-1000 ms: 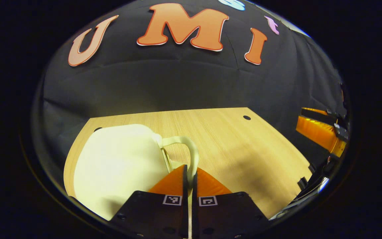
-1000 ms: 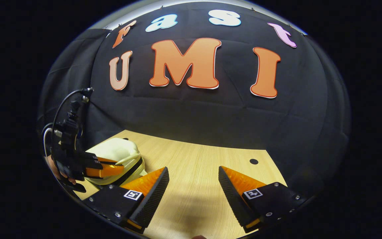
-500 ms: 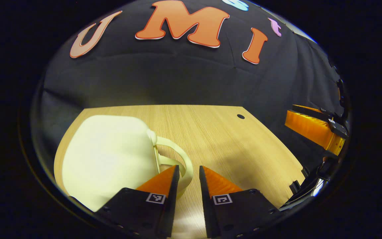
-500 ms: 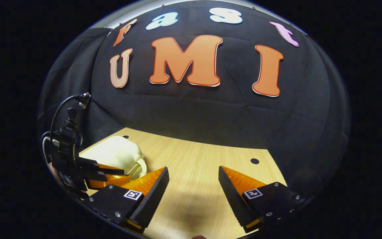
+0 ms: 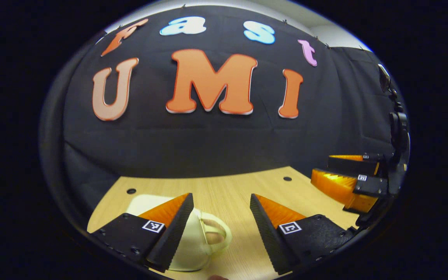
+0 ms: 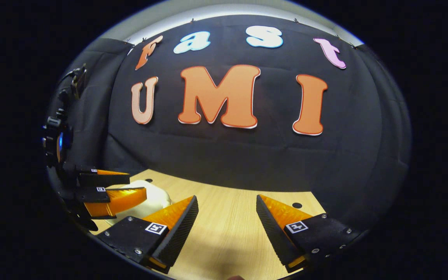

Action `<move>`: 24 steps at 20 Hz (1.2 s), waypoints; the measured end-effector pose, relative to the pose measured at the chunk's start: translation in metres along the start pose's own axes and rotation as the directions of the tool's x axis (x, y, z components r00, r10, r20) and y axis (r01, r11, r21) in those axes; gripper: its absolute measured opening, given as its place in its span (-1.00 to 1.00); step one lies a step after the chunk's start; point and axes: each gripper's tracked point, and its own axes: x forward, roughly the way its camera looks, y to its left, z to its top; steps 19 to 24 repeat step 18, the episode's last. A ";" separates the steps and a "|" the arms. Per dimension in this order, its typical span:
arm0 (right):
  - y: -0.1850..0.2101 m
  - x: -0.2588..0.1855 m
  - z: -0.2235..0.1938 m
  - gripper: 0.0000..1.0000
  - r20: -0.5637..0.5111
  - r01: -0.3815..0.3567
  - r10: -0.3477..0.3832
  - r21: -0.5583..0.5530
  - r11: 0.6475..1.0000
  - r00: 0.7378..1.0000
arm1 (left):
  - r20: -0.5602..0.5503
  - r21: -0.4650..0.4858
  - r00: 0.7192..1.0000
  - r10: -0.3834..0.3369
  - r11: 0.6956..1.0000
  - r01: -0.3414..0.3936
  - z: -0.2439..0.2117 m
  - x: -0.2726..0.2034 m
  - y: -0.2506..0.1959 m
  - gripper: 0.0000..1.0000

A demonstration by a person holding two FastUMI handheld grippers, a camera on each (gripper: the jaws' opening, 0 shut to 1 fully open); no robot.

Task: First open the suitcase, pack the skin care products into it, and then close the suitcase.

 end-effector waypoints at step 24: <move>0.000 -0.042 0.045 0.89 0.188 0.051 -0.043 -0.036 0.998 0.981 | 0.229 0.006 0.967 0.110 0.993 -0.115 0.058 -0.036 -0.005 0.94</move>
